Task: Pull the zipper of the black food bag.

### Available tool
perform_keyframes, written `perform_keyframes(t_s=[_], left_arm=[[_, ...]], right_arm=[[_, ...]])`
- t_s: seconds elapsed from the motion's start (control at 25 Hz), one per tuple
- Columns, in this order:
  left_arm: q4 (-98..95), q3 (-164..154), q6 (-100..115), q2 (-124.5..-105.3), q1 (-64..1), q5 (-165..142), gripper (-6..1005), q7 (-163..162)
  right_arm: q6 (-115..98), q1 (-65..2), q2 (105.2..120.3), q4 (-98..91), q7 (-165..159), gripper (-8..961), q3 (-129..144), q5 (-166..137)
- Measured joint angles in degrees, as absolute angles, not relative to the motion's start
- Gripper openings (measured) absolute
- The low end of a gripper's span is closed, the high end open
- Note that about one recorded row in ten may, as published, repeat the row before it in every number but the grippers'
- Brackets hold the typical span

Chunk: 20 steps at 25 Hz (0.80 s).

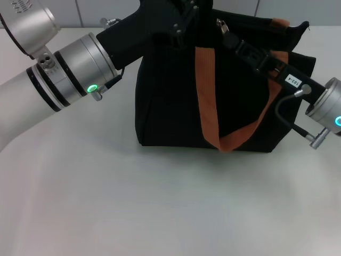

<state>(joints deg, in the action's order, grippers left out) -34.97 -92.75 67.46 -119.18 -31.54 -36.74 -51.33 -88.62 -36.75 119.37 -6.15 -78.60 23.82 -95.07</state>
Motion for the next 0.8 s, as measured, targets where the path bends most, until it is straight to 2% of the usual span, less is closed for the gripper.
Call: perform_keyframes(t_s=[0.8], left_arm=[[-35.1,-92.5,67.6,-119.18,-31.0,-36.2,111,-51.1]], right_arm=[[-88.7,-32.1,119.26,-9.9,-82.1,58,21.9,-95.0]])
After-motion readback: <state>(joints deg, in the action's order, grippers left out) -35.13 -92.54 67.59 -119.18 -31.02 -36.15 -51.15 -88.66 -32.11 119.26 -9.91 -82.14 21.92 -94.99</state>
